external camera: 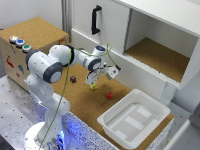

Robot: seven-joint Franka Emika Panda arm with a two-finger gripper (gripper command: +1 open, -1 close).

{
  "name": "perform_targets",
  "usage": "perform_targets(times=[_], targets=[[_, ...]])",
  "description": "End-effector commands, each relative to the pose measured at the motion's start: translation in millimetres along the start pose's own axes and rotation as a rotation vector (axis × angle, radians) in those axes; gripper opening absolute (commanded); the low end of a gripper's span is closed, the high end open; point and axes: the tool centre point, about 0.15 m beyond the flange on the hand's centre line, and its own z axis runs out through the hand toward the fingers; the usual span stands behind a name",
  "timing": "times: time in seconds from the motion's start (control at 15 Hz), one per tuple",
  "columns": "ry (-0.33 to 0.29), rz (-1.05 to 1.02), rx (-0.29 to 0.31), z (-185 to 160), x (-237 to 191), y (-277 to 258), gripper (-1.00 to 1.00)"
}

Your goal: Turn the yellow block left

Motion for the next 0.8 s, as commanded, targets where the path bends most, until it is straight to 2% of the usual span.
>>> perform_targets(times=[0.0, 0.2, 0.47, 0.53, 0.6, 0.73], targets=[[0.03, 0.083, 0.025, -20, -11, 17, 1.0], [0.059, 0.253, 0.055, -52, -23, 4, 1.0], [0.156, 0.615, 0.101, -67, -18, -23, 1.0], [0.159, 0.74, 0.086, -72, -15, -28, 1.0], [0.195, 0.846, 0.08, -80, -14, -32, 1.0], [0.228, 1.111, 0.024, -98, -17, -41, 1.0]])
